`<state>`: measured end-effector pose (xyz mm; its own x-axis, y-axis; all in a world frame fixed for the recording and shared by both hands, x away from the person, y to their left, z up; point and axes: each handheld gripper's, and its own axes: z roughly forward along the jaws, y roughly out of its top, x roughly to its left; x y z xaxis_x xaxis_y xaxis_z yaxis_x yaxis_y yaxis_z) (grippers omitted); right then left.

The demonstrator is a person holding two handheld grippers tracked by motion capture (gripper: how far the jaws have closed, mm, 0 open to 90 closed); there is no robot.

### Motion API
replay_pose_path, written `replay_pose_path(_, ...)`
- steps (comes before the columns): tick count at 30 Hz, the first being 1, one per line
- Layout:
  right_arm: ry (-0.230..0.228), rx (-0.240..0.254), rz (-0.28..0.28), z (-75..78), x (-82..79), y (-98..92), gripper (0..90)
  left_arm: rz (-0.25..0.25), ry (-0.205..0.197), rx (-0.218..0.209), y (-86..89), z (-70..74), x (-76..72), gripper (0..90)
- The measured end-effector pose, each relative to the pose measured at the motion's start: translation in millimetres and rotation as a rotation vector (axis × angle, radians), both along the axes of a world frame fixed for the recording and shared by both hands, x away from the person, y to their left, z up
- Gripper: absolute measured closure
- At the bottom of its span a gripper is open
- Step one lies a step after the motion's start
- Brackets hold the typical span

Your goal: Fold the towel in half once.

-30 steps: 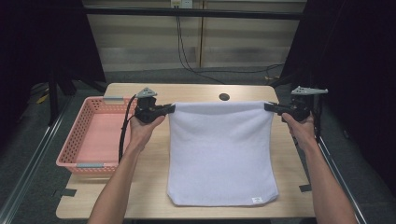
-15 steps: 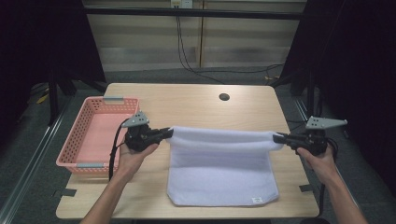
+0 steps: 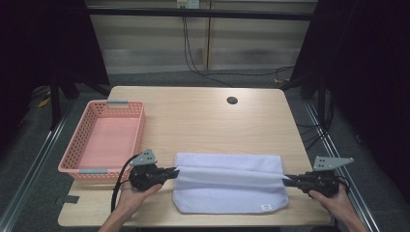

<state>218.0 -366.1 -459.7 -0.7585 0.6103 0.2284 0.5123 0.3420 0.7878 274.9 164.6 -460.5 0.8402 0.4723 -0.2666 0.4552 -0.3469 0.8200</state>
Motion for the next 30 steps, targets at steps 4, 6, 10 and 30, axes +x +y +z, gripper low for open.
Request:
replay_pose_path(4, -0.004, -0.007, 0.009, -0.1, -14.1, -0.7, 82.5, -0.033, 0.018, 0.021, 0.9, -4.7, -14.1, 83.7)
replay_pose_path(6, 0.010, -0.029, 0.028, -4.2, -19.1, 1.1, 80.9, -0.058, 0.036, 0.052, 0.4, -11.1, -20.5, 83.4)
replay_pose_path(10, 0.055, -0.062, 0.074, -12.6, -27.9, 2.2, 74.2, -0.094, 0.071, 0.091, 2.5, -19.2, -29.5, 78.5)
replay_pose_path(30, 0.066, -0.026, 0.062, -16.2, -1.9, 85.7, 55.4, -0.055, 0.109, 0.140, -28.4, -27.1, 24.3, 62.3)
